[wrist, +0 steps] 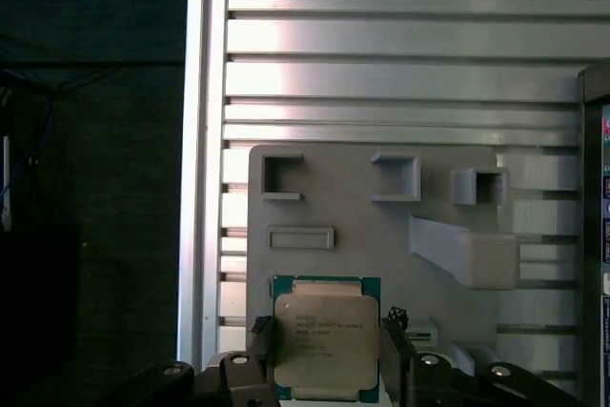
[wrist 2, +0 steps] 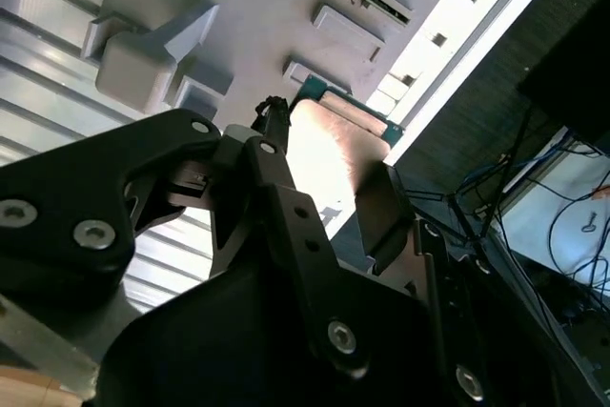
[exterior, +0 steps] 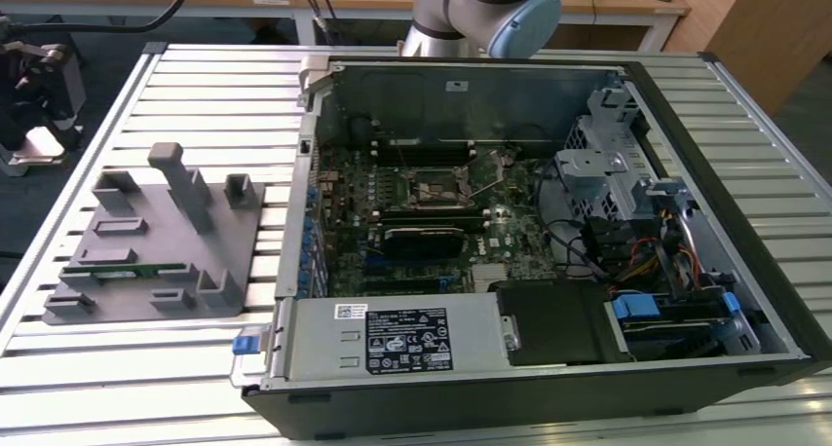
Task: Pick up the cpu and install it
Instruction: 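Pick up the cpu and move it towards the insertion slot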
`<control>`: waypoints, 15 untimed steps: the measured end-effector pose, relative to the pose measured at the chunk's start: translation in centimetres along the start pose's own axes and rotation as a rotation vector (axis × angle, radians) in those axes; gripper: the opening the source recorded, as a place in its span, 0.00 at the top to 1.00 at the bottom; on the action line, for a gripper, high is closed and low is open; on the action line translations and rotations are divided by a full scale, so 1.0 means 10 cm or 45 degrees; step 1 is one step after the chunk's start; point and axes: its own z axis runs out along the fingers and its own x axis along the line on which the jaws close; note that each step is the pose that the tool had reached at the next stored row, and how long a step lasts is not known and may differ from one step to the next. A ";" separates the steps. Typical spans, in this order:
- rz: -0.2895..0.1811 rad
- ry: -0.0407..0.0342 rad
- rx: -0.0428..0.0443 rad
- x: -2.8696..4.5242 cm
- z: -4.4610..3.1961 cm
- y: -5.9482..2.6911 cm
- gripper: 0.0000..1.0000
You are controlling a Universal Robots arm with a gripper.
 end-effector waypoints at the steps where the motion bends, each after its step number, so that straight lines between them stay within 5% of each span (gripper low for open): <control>1: 0.000 -0.0001 0.000 -0.012 0.000 0.000 0.47; 15: 0.000 -0.0001 0.000 -0.137 -0.003 0.000 0.47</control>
